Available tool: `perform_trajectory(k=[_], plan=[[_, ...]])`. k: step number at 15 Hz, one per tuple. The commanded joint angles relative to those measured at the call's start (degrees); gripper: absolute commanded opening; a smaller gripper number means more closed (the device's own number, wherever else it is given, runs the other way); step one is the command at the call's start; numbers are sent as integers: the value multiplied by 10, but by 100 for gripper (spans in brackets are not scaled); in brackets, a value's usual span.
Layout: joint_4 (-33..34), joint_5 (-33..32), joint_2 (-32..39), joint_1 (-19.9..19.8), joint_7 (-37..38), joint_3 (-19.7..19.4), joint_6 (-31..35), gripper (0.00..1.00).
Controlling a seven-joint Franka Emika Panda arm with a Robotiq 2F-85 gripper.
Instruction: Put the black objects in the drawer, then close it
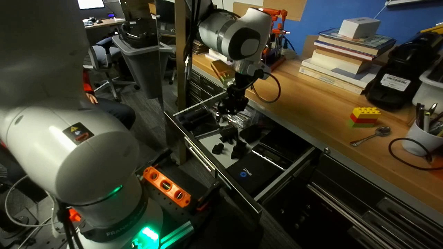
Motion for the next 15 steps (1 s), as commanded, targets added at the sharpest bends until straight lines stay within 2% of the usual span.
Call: perform_trajectory(k=[1,6,10,15], plan=[[-62,73,-28,-26,-82,24,57,27],[-100,188,-14,-55,-229,50,103,27],[-109,260,2,-71,-345,71,109,27],[-113,286,28,-64,-448,95,127,27]])
